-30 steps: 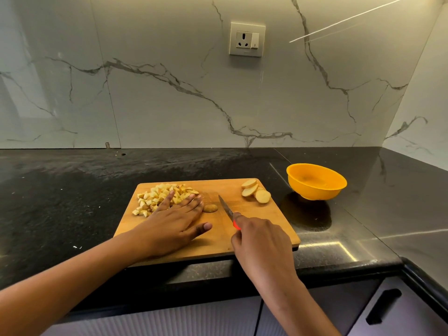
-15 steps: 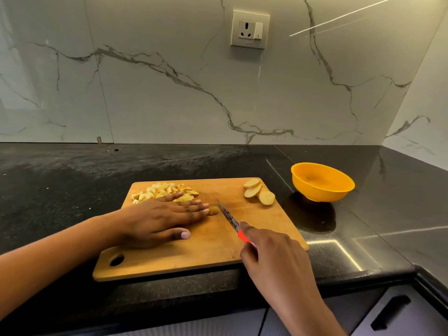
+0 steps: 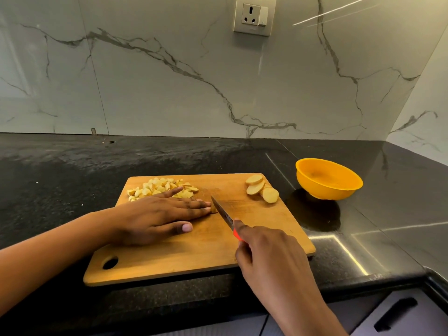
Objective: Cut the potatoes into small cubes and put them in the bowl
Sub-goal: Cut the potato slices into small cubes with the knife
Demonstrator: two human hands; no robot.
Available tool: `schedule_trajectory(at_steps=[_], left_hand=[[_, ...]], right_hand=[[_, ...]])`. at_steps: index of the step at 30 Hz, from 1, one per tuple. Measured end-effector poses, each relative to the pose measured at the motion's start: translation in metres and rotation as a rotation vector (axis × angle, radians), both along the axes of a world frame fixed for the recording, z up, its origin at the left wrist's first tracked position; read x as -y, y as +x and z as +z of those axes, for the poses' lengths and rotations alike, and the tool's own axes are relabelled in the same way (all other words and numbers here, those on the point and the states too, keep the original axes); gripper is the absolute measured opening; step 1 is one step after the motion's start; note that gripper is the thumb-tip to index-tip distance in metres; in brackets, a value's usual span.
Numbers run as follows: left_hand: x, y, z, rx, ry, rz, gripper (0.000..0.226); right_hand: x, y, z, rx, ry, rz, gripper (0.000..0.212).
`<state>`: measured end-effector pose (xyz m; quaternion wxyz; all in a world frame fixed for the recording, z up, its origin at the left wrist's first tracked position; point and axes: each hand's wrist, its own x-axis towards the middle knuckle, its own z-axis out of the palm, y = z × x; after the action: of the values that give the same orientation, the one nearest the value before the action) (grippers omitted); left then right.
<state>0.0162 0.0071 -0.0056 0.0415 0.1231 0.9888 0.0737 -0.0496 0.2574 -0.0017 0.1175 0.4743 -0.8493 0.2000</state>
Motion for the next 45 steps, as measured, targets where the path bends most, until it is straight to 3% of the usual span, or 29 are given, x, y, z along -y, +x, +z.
schedule_trajectory(at_steps=[10,17,19,22,28,34,40,45], left_hand=[[-0.003,0.001,0.001,-0.013,-0.029,0.010,0.064],[-0.006,0.003,0.000,-0.027,-0.072,0.021,0.066],[-0.008,0.004,0.001,-0.038,-0.087,0.024,0.066],[-0.009,0.007,0.001,-0.062,-0.107,0.036,0.070],[-0.008,0.012,0.001,-0.088,-0.120,0.073,0.072],[-0.008,0.008,0.001,-0.064,-0.181,0.091,0.076],[-0.008,0.008,0.001,-0.092,-0.199,0.087,0.073],[-0.009,0.009,0.000,-0.128,-0.222,0.086,0.075]], right_hand=[[0.036,0.002,-0.006,-0.065,0.298,-0.037,0.059],[-0.008,0.013,-0.003,-0.025,0.220,0.017,0.054],[-0.018,0.012,0.005,-0.107,0.119,0.009,0.048],[-0.019,0.009,0.012,-0.071,0.010,-0.007,0.046],[0.002,0.003,0.007,-0.014,-0.011,-0.012,0.049],[0.011,0.008,0.001,-0.062,0.087,0.004,0.049],[0.035,0.010,-0.004,-0.101,0.309,-0.012,0.058],[0.017,0.008,-0.006,-0.092,0.227,0.031,0.054]])
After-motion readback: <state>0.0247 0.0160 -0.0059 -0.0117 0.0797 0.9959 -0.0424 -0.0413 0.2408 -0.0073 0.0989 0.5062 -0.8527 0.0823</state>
